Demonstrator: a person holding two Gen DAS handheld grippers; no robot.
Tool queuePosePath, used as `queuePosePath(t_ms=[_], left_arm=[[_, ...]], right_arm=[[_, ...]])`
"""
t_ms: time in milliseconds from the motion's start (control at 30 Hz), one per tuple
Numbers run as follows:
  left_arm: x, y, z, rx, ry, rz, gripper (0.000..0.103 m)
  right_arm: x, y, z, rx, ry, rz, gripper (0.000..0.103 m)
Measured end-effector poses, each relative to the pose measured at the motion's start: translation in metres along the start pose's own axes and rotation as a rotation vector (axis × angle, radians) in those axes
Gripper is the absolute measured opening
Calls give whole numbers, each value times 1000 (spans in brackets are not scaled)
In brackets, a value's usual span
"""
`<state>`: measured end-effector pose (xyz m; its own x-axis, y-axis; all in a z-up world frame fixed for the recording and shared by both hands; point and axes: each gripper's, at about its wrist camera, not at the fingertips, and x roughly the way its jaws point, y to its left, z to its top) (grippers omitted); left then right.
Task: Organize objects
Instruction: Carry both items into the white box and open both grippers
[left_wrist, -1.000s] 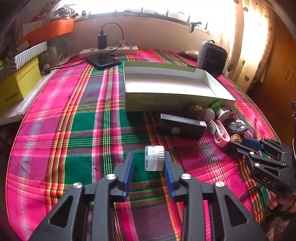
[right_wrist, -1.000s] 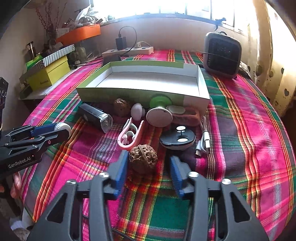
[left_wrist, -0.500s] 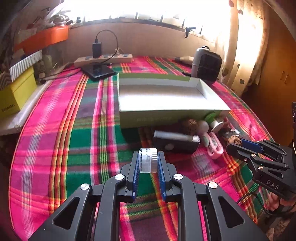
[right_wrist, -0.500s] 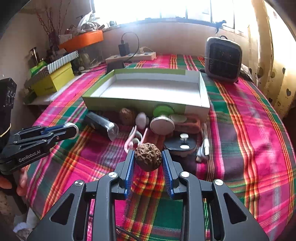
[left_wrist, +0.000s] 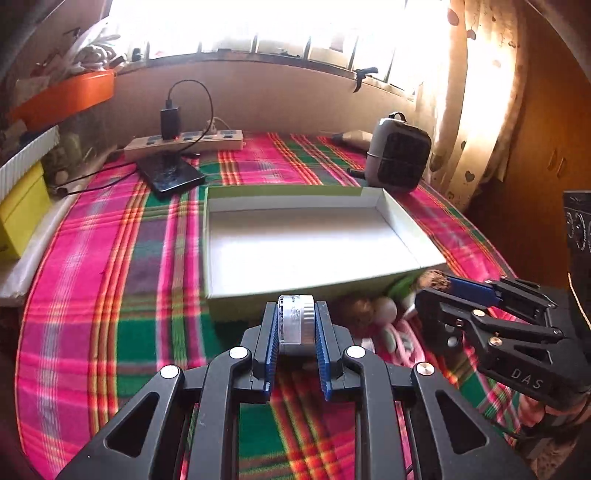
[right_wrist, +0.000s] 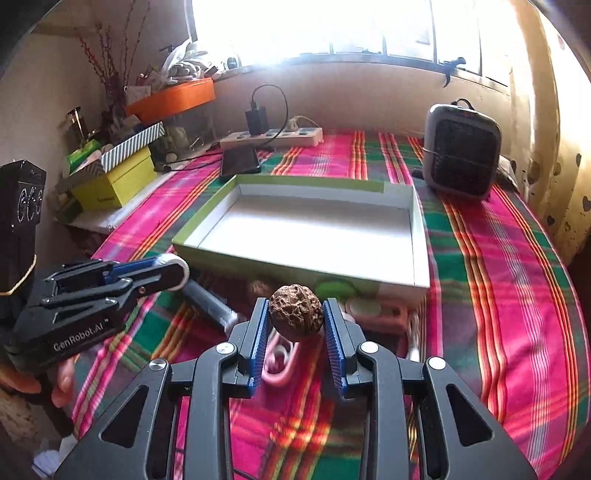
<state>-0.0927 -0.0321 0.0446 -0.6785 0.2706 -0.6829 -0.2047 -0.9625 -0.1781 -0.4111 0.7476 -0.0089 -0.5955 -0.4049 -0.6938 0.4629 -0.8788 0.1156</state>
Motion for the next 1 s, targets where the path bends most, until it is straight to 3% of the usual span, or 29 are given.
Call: queuePosePath(t_ms=[200, 500, 1000], left_arm=[[20, 9, 23, -21, 9, -17, 17], [59, 23, 48, -21, 56, 30, 17], [86, 37, 57, -8, 89, 66, 17]], right_arm=[[23, -6, 29, 9, 21, 9, 31], [69, -6, 51, 11, 91, 3, 31], [111, -5, 65, 14, 168, -21, 31]])
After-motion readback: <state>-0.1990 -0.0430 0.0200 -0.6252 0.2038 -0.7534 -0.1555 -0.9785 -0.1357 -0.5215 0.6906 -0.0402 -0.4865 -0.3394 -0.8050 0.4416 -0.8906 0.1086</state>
